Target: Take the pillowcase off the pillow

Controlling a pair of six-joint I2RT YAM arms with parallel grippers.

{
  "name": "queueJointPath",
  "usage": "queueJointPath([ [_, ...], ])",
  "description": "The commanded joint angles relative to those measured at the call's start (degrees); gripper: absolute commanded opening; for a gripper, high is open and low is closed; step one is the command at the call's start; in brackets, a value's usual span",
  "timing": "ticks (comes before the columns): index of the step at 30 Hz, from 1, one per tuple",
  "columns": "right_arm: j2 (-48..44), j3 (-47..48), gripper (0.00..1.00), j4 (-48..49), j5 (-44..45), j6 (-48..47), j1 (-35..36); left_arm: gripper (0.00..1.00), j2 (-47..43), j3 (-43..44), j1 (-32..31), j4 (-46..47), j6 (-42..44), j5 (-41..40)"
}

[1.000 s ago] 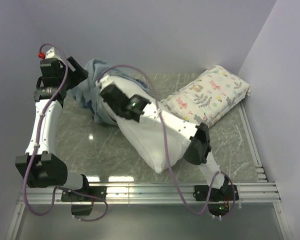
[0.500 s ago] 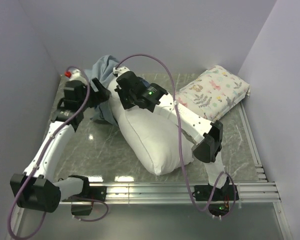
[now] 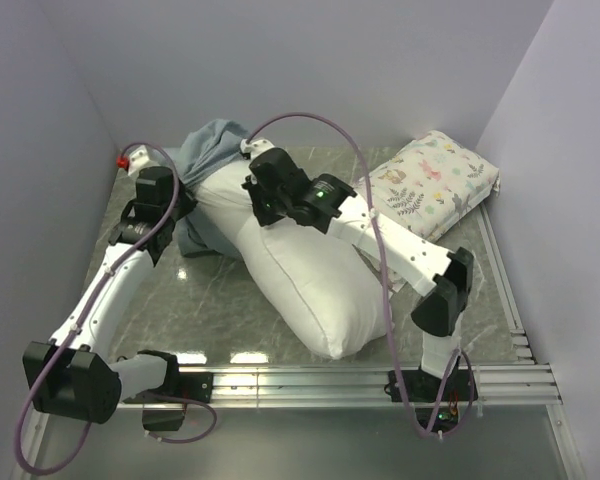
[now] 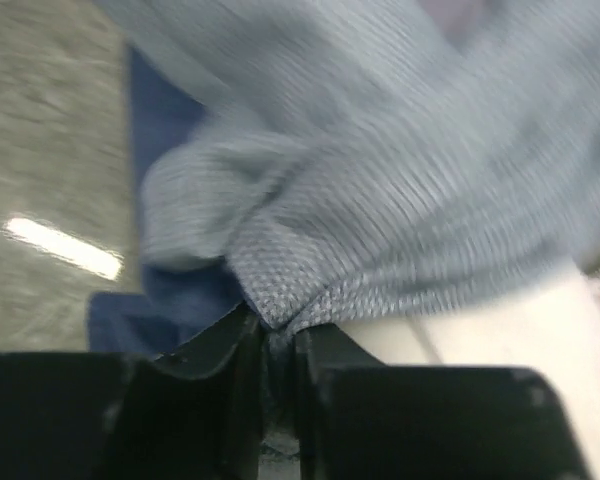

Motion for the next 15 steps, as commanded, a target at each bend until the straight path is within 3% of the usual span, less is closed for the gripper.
queueJointPath([
  [1, -11.1, 0.4, 0.00, 5.4, -1.2, 0.7, 0.2, 0.16, 1.4, 3.2, 5.2, -1.0, -0.3, -7.0],
  [3, -13.7, -1.6, 0.00, 5.6, -2.2, 0.6, 0.2, 0.09, 3.2, 4.8, 7.5, -0.9, -0.2, -5.7],
  [8, -20.3, -9.8, 0.00, 7.6, -5.7, 0.5, 0.3, 0.01, 6.8, 7.7, 16.6, 1.7, -0.9, -0.1],
  [15, -28.9, -15.6, 0.00, 7.4, -5.9, 0.5, 0.4, 0.00, 18.3, 16.0, 19.8, 1.4, -0.2, 1.5],
])
